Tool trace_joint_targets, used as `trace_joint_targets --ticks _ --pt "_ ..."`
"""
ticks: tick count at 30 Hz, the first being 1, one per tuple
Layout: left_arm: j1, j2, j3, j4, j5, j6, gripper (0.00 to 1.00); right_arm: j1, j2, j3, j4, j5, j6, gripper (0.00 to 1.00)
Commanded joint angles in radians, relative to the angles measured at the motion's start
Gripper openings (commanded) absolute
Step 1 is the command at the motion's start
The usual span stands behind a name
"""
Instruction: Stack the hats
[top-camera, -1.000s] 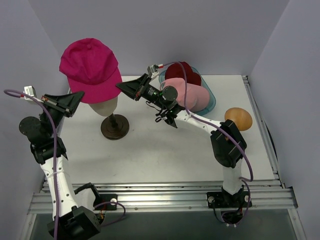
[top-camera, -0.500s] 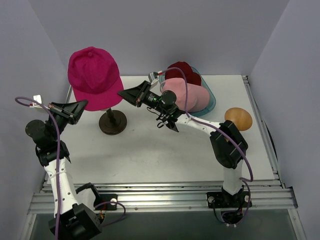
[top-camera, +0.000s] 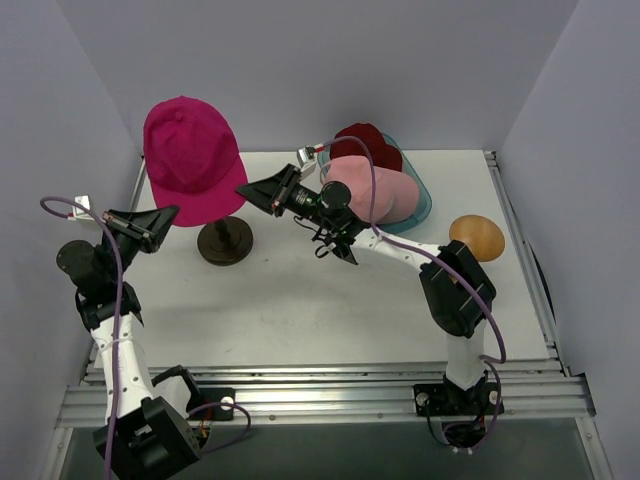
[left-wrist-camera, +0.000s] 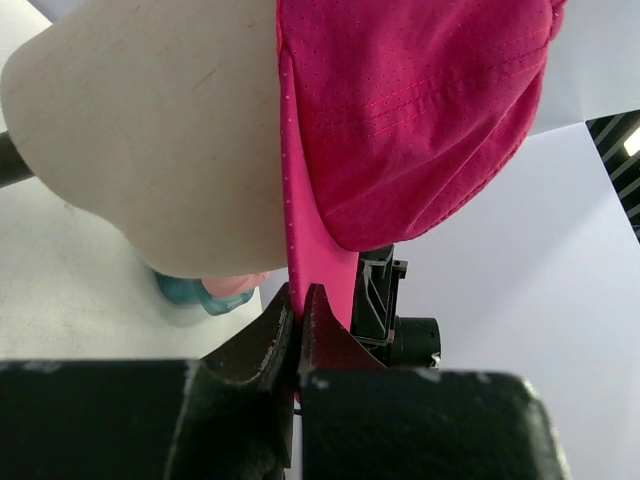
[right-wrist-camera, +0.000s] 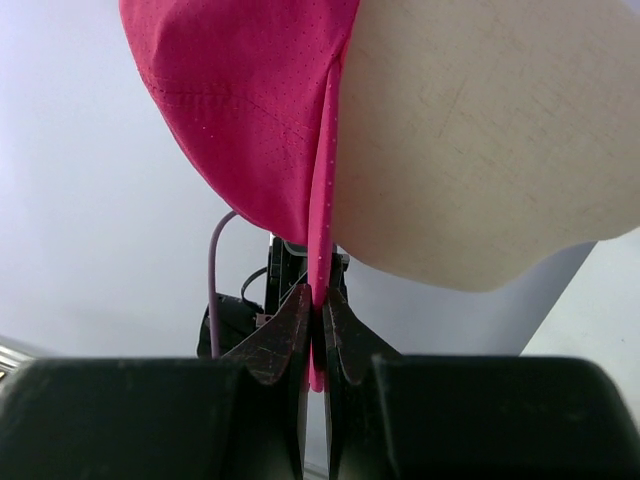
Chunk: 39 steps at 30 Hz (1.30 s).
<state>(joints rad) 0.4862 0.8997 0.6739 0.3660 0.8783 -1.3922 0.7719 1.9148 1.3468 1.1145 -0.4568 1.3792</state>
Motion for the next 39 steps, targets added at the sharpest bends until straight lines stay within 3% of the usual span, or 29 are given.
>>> trace_joint_targets --ticks 1,18,21,22,26,31,35,39 --pt "0.002 0.028 -0.048 -0.044 0.030 0.076 0.02 0.006 -0.051 -0.003 0.071 -0.006 -0.035 0.00" --pt "0.002 0.015 0.007 -0.214 -0.006 0.219 0.02 -0.017 0.009 -0.009 0.093 -0.013 -0.008 0.00" --pt "0.002 -0.008 0.038 -0.280 -0.010 0.283 0.17 -0.048 0.012 -0.002 0.103 -0.048 0.010 0.00" --pt "0.002 -0.030 0.059 -0.376 -0.022 0.315 0.34 -0.072 0.009 -0.001 0.113 -0.075 0.020 0.00" --pt "0.002 -0.080 0.254 -0.681 -0.162 0.501 0.59 -0.115 -0.014 0.003 0.111 -0.127 0.040 0.00" --pt "0.002 -0.110 0.395 -0.844 -0.274 0.582 0.64 -0.137 -0.002 0.083 -0.027 -0.200 -0.014 0.00" --pt "0.002 -0.114 0.502 -0.880 -0.369 0.622 0.67 -0.175 0.042 0.144 -0.010 -0.281 0.027 0.00" --pt "0.002 -0.023 0.654 -0.868 -0.441 0.651 0.68 -0.209 0.089 0.253 -0.086 -0.381 0.015 0.00"
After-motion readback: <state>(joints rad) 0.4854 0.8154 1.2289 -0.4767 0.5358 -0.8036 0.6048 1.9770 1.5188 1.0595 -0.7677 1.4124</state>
